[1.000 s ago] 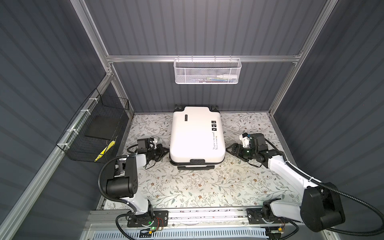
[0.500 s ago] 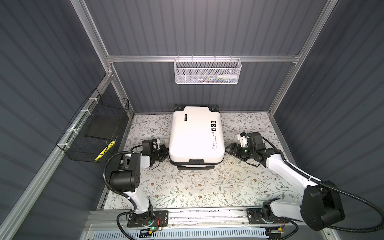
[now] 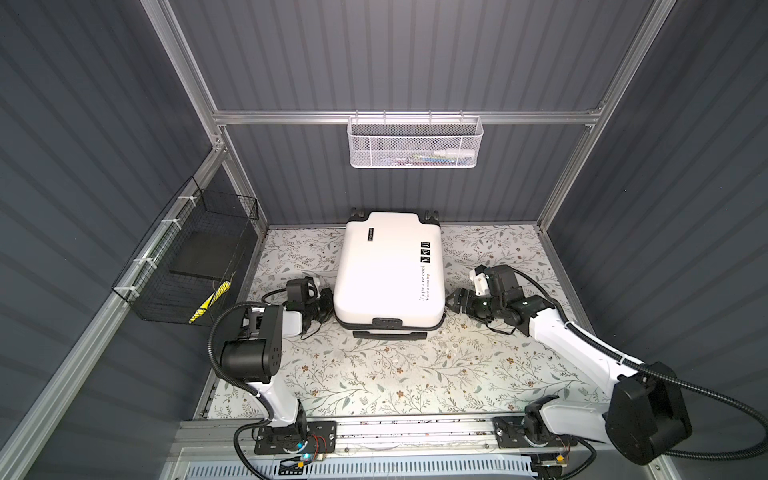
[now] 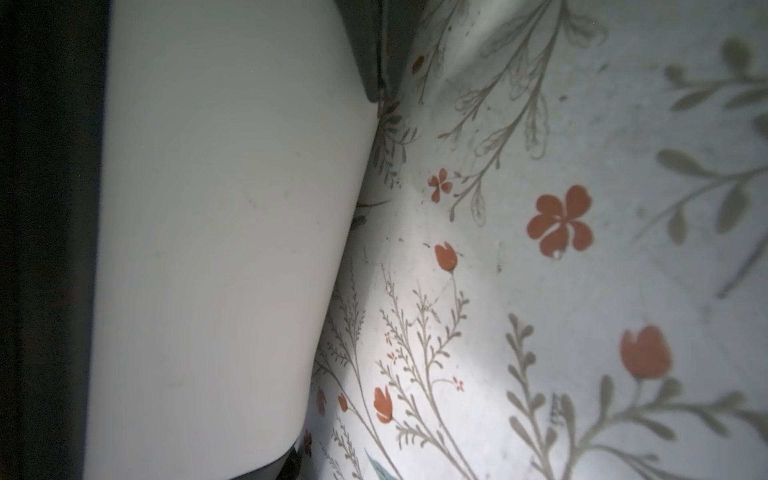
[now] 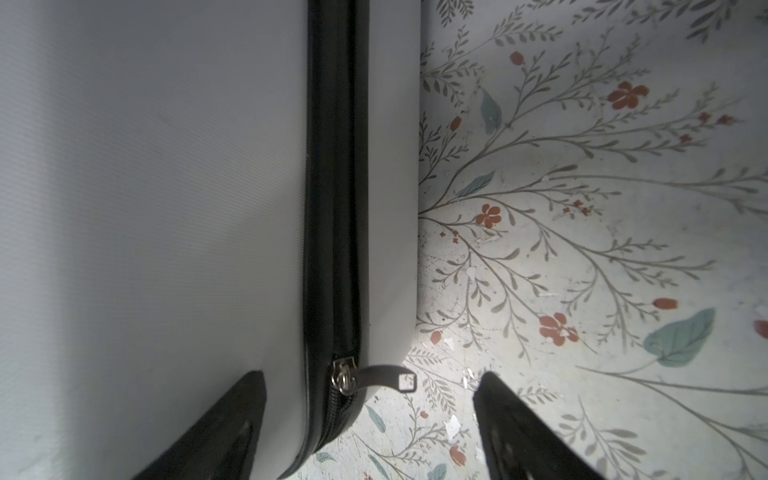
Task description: Pack the luggage
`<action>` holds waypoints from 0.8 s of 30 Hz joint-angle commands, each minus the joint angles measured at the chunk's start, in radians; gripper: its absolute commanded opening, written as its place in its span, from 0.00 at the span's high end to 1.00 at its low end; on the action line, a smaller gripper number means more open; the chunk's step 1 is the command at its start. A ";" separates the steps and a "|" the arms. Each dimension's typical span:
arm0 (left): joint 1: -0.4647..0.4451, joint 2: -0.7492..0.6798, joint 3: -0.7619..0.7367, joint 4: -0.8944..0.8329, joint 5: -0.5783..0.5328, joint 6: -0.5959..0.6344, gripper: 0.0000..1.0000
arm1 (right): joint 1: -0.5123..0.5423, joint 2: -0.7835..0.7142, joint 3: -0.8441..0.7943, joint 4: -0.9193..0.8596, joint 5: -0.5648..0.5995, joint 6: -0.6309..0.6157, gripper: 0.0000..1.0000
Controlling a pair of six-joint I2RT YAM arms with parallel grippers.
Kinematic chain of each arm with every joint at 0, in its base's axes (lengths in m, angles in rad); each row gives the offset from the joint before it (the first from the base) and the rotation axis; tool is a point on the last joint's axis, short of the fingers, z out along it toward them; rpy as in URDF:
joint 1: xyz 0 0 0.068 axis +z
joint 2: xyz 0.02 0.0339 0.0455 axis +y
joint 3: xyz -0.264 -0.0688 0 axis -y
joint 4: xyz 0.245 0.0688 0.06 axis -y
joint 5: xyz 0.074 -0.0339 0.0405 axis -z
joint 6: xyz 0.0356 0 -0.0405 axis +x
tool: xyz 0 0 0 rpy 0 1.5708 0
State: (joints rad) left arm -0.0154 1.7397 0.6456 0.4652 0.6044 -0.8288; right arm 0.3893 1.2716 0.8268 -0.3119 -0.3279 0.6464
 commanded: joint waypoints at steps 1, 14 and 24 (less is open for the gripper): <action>-0.061 -0.002 0.005 0.008 0.126 -0.005 1.00 | 0.037 0.012 0.021 0.027 -0.077 -0.018 0.18; -0.039 0.006 0.052 -0.071 0.104 0.023 1.00 | 0.036 -0.001 0.017 0.015 -0.058 -0.029 0.11; 0.050 -0.018 0.119 -0.195 0.078 0.049 0.91 | 0.034 -0.007 0.014 0.029 -0.058 -0.030 0.11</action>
State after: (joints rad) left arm 0.0242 1.7397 0.7216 0.3313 0.6376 -0.8135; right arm 0.4019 1.2720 0.8268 -0.3183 -0.3187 0.6346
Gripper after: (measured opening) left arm 0.078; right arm 0.895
